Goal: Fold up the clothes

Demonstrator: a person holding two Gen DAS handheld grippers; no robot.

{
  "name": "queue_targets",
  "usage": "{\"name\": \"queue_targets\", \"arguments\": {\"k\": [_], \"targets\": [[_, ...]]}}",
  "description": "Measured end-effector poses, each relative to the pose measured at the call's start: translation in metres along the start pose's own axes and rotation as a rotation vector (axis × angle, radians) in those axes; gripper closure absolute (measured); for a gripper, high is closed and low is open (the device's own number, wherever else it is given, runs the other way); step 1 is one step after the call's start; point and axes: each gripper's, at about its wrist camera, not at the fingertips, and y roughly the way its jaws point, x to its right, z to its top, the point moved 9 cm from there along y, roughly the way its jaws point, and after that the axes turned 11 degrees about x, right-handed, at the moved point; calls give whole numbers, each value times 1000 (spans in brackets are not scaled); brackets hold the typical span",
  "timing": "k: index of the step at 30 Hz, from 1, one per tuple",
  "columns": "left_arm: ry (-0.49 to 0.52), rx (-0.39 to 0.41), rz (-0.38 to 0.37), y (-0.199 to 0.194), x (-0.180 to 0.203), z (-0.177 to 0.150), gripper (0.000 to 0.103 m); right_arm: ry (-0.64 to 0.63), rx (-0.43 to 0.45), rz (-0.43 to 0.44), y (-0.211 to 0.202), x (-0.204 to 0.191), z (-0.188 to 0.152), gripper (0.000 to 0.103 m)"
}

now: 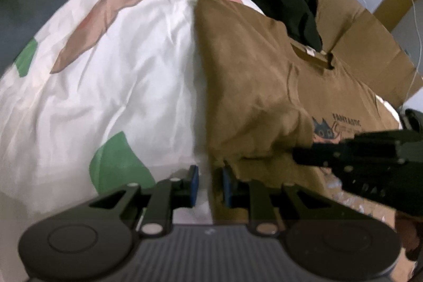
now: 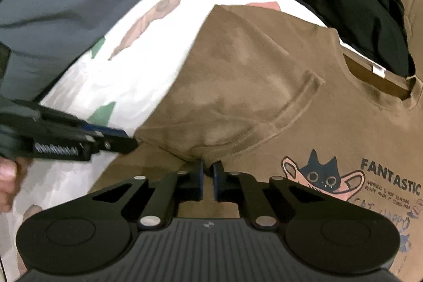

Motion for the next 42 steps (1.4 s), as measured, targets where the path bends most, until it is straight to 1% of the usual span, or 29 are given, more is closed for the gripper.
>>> {"name": "queue_targets", "arguments": {"k": [4, 6, 8, 11, 13, 17, 19, 21, 23, 25, 27, 30, 33, 35, 37, 39, 42], "targets": [[18, 5, -5, 3, 5, 1, 83, 40, 10, 14, -7, -1, 5, 96], [11, 14, 11, 3, 3, 2, 84, 56, 14, 18, -11, -1, 8, 96], [-7, 20, 32, 4, -2, 3, 92, 67, 13, 26, -13, -2, 9, 96], [-35, 22, 26, 3, -6, 2, 95, 60, 1, 28, -12, -4, 4, 96], [-50, 22, 21, 2, -9, 1, 95, 59, -14, 26, -9, -2, -2, 96], [-44, 17, 8, 0, -11, 0, 94, 56, -46, 18, -4, 3, -15, 96], [-40, 10, 3, 0, -11, 0, 94, 71, -82, 8, -2, 8, -23, 96], [-43, -4, -8, -2, -12, 1, 93, 84, -96, -5, -4, 13, -26, 95], [-43, -32, -24, -4, -12, 2, 92, 78, -79, -12, -11, 17, -21, 94], [-37, -47, -32, -10, -14, 6, 93, 62, -56, -27, -16, 20, -15, 94], [-57, -35, -43, -16, -18, 14, 93, 62, -22, -37, -20, 24, -5, 94], [-107, 11, -32, -22, -24, 25, 93, 68, 19, -36, -20, 25, 10, 94], [-118, 54, -32, -20, -21, 35, 93, 48, 21, -16, -13, 16, 15, 94], [-108, 74, -31, -17, -16, 38, 93, 32, 15, 0, -7, 7, 16, 94], [-76, 88, -35, -12, -8, 41, 95, 42, 11, 6, -3, 4, 15, 94], [-52, 86, -54, -8, 0, 42, 96, 50, 5, 9, 3, 1, 13, 94], [-25, 64, -82, -1, 12, 40, 96, 18, -17, -2, 11, -1, 5, 94]]}}
